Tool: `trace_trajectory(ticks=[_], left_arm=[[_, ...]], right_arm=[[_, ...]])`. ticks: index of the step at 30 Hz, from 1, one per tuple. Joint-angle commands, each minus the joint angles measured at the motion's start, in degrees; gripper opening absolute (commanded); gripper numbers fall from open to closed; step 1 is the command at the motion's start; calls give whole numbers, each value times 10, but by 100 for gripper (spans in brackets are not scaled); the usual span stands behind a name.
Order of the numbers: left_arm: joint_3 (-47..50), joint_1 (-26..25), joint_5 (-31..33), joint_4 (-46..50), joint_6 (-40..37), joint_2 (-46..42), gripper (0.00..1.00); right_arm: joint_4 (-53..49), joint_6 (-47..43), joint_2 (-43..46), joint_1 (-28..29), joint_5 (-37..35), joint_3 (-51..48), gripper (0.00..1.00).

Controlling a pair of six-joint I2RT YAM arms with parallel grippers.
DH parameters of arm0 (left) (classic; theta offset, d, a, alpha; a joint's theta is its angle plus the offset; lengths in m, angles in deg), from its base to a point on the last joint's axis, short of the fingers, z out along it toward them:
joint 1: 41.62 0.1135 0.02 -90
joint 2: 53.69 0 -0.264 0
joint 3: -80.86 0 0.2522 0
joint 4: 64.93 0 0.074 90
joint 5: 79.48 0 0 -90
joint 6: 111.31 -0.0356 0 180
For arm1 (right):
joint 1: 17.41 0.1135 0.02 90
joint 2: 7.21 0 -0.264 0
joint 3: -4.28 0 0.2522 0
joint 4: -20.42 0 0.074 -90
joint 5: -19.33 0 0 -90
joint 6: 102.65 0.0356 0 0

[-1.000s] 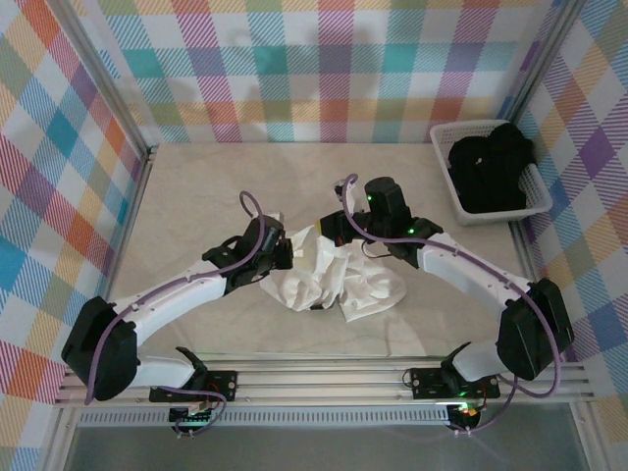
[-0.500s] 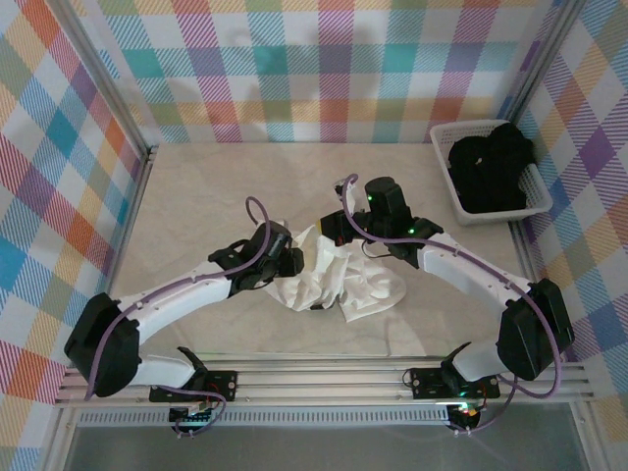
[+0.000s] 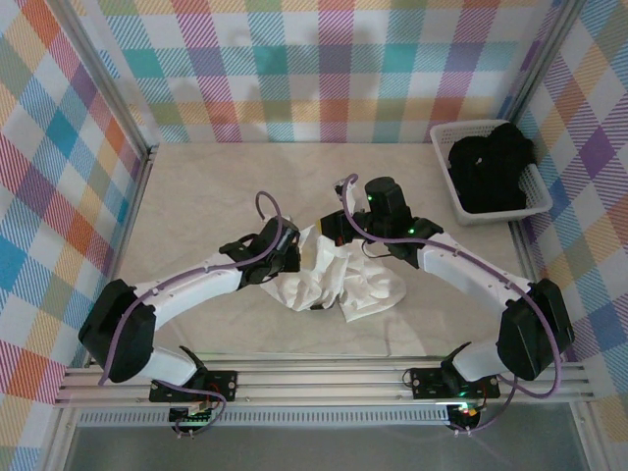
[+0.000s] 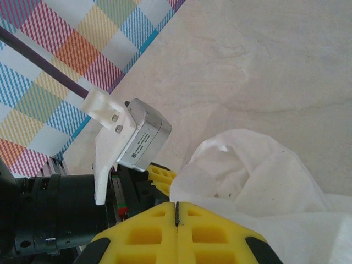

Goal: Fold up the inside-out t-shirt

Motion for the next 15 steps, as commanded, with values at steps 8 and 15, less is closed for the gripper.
trace_trajectory(ticks=[8,15], left_arm=[[15,14,-43,-2,-44,-89,0],[88,16,-276,-77,-99,-242,0]], right_arm=[[-57,-67,23,2,-82,13,0],[-128,-128,40,-31,-137,59,0]])
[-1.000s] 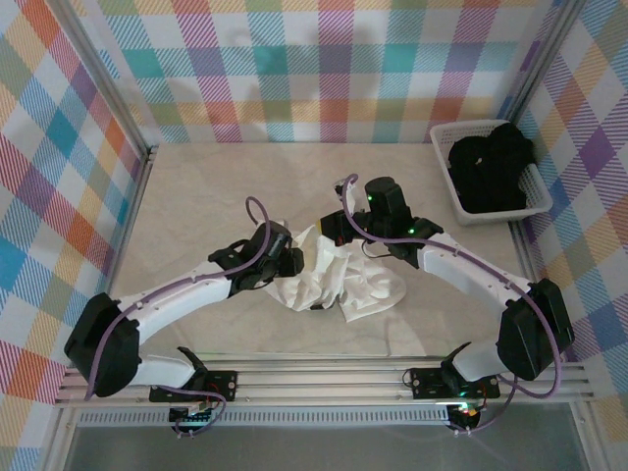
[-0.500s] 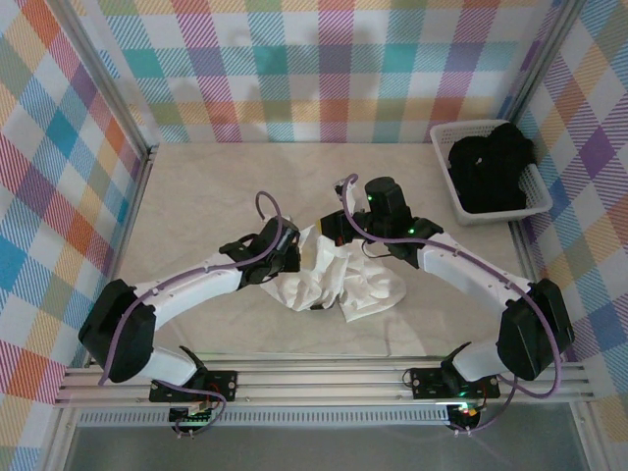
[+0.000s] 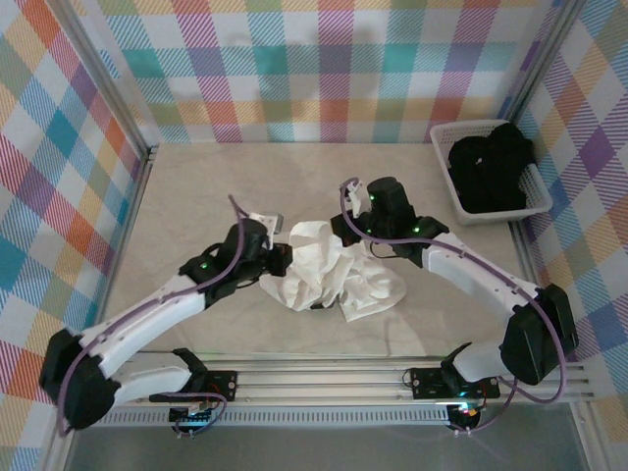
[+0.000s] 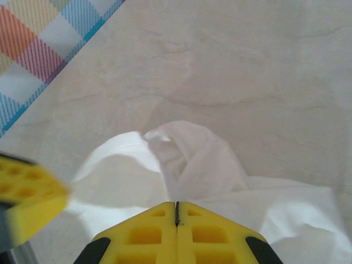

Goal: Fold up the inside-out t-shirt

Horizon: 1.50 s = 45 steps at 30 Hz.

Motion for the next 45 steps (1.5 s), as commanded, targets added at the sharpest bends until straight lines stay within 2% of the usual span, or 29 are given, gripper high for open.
trace_trajectory(ticks=[1,8,14,19,24,25,27,28,29,30,32,34,35,38,40,42,45], left_arm=[[34,2,-154,-56,-38,-45,0],[53,-25,-221,-69,-93,-59,0],[25,-79,-235,-62,-152,-13,0],[-23,-136,-255,-65,-177,48,0],[-89,-182,-308,3,-218,134,0],[-100,-183,-325,17,-222,149,0],[-122,-182,-344,58,-234,168,7],[-125,-177,-339,63,-236,165,15],[-120,-163,-323,54,-222,156,28],[-106,-141,-308,26,-195,139,35],[-63,-76,-274,-41,-124,101,43],[-31,-11,-190,-69,-46,75,51],[-21,21,-144,-65,-14,69,56],[-19,108,-29,-5,71,96,61],[-17,168,-32,1,94,131,62],[-19,211,-62,-15,106,185,63],[-47,219,-89,-22,94,256,65]], right_arm=[[-45,-44,19,-23,-25,46,0],[-134,-68,2,-62,21,114,0],[-204,-77,9,-69,-13,120,0],[-237,-35,64,-69,-56,61,0],[-319,85,155,-69,-139,-48,0],[-319,106,173,-69,-142,-75,2],[-305,131,210,-68,-139,-126,14],[-295,129,223,-66,-144,-134,19],[-281,119,234,-62,-153,-137,25],[-256,103,240,-58,-156,-135,31],[-188,73,229,-50,-146,-129,38],[-114,47,184,-45,-113,-117,43],[-82,34,151,-42,-94,-107,46],[-4,16,28,-40,-51,-68,51],[-7,3,-63,-40,-55,-14,60],[-32,-9,-147,-40,-78,46,64],[-77,-14,-236,-46,-73,106,68]])
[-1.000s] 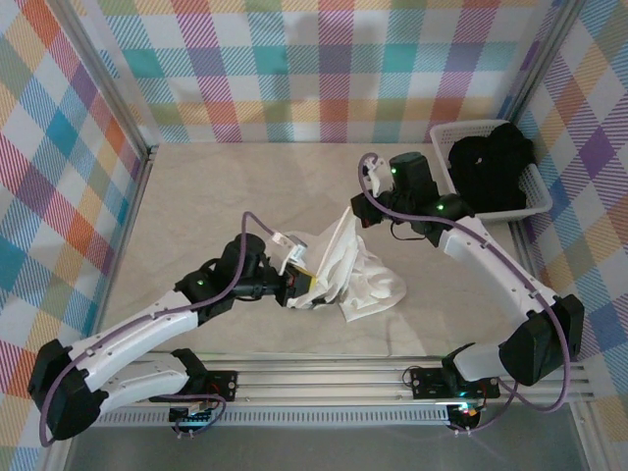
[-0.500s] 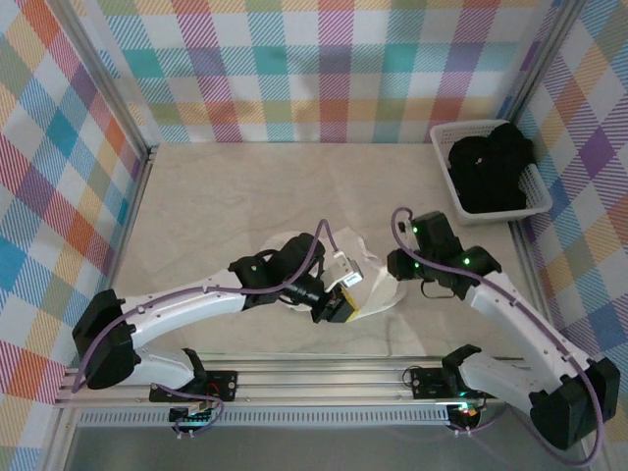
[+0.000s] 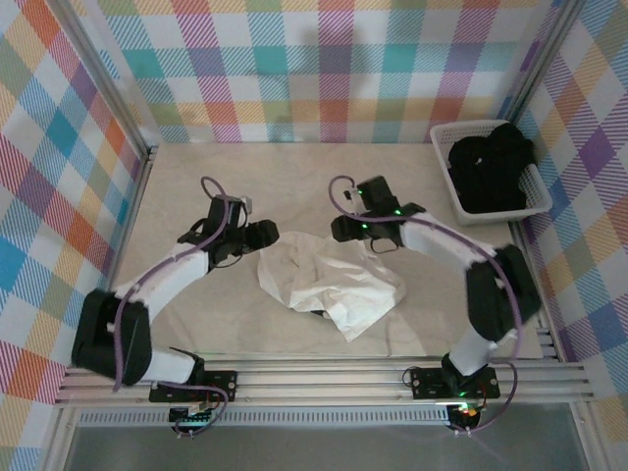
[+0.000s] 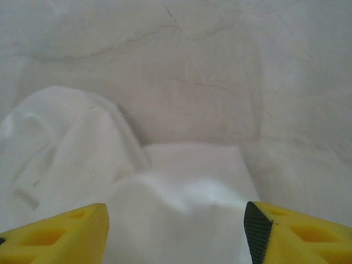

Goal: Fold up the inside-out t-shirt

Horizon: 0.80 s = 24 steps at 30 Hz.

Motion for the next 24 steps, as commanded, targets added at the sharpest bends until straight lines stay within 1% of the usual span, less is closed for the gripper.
trace_trajectory(ticks=[1,3,5,6,7,8,9,10,11,12,13,14,15,17,19,22,24], left_arm=[[-21,2,-18,5,25,68,66],[-28,-1,-32,1,22,102,65],[-31,-8,-35,-4,20,122,64],[-32,-12,-40,-9,19,130,63],[-34,-15,-46,-16,19,137,59],[-34,-16,-55,-24,19,143,57],[-37,-16,-64,-33,21,150,52],[-41,-16,-75,-46,23,158,42],[-45,-16,-84,-57,23,163,33],[-52,-15,-93,-73,24,167,19],[-58,-13,-99,-89,26,167,7],[-62,-9,-104,-103,30,163,2],[-65,-1,-107,-120,37,149,0],[-68,8,-103,-157,43,100,0],[-73,8,-92,-189,31,30,0],[-77,7,-93,-230,24,-66,0],[-72,6,-95,-236,18,-121,0]], right_arm=[[-32,-20,-64,-5,15,53,69],[-49,-16,-102,-5,24,69,70],[-54,-12,-119,-5,27,74,71],[-55,-12,-125,-5,27,74,72],[-52,-13,-129,-5,34,74,69],[-47,-14,-131,-5,42,75,64],[-40,-17,-133,-5,57,78,51],[-31,-19,-134,-7,74,82,37],[-28,-19,-133,-11,91,90,25],[-21,-23,-126,-18,114,97,14],[-11,-25,-112,-29,128,101,3],[-2,-25,-94,-39,132,103,0],[14,-28,-68,-53,136,103,0],[41,-30,-9,-81,139,104,0],[69,-37,60,-105,140,104,0],[94,-60,154,-113,129,94,0],[99,-74,213,-113,122,67,0]])
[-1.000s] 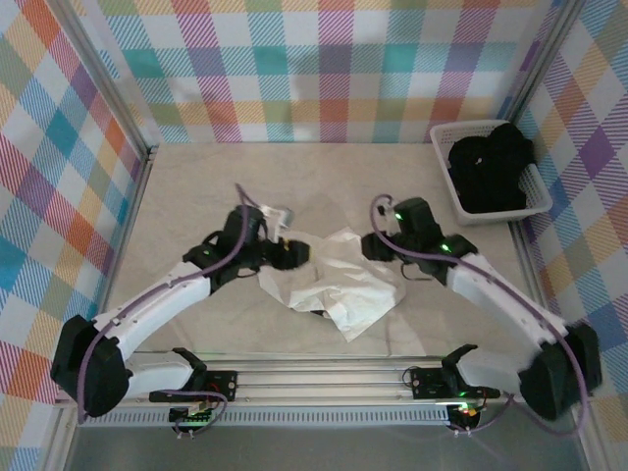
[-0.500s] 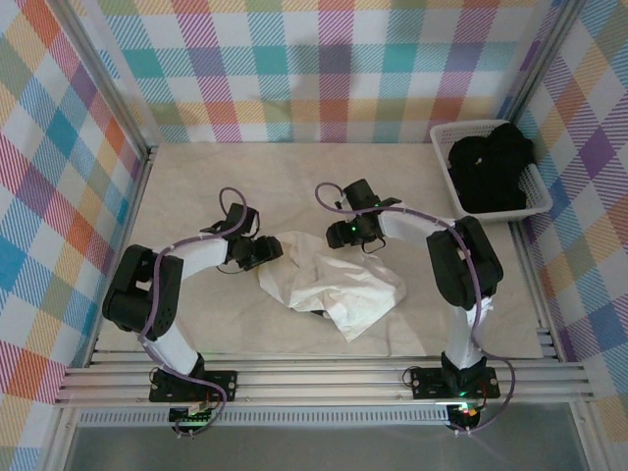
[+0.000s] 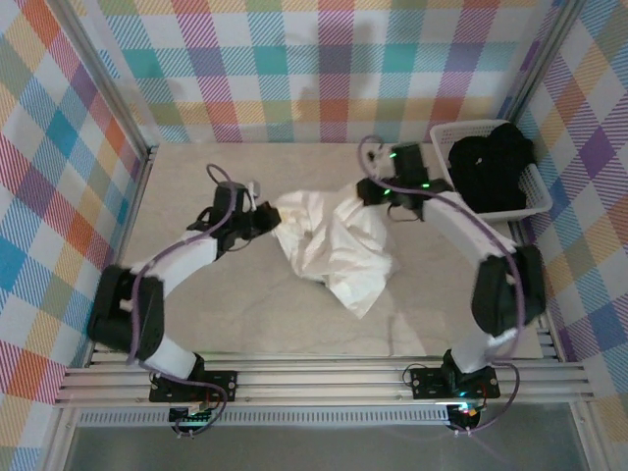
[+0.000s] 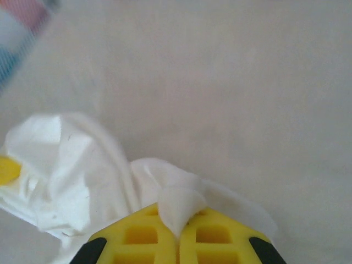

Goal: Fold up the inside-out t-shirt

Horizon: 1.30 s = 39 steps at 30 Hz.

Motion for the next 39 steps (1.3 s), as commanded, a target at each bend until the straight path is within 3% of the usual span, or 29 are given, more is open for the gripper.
trace_trajectory(ticks=[1,5,7,9,12,16,21,29,33,39], left_arm=[[-10,0,-11,-62,-22,-102,0],[33,-20,-14,26,-65,-163,4],[72,-30,-25,73,-81,-182,17],[117,-37,-39,115,-85,-195,37],[159,-41,-19,158,-76,-215,54],[171,-45,32,169,-57,-208,70],[115,-88,62,194,-61,-95,72],[27,-145,164,224,-119,65,72],[-10,-166,154,216,-142,126,67],[-43,-177,197,249,-147,178,56]], right_arm=[[51,-38,108,11,4,-33,0],[39,-24,211,11,-6,-153,7],[17,-10,254,12,-5,-218,15],[-4,9,300,14,4,-290,30],[3,32,350,24,18,-375,46],[67,48,326,73,36,-407,53],[63,47,162,136,-20,-329,52],[61,66,-43,138,-91,-230,54],[71,77,-77,136,-67,-222,54],[101,83,-118,144,19,-217,53]])
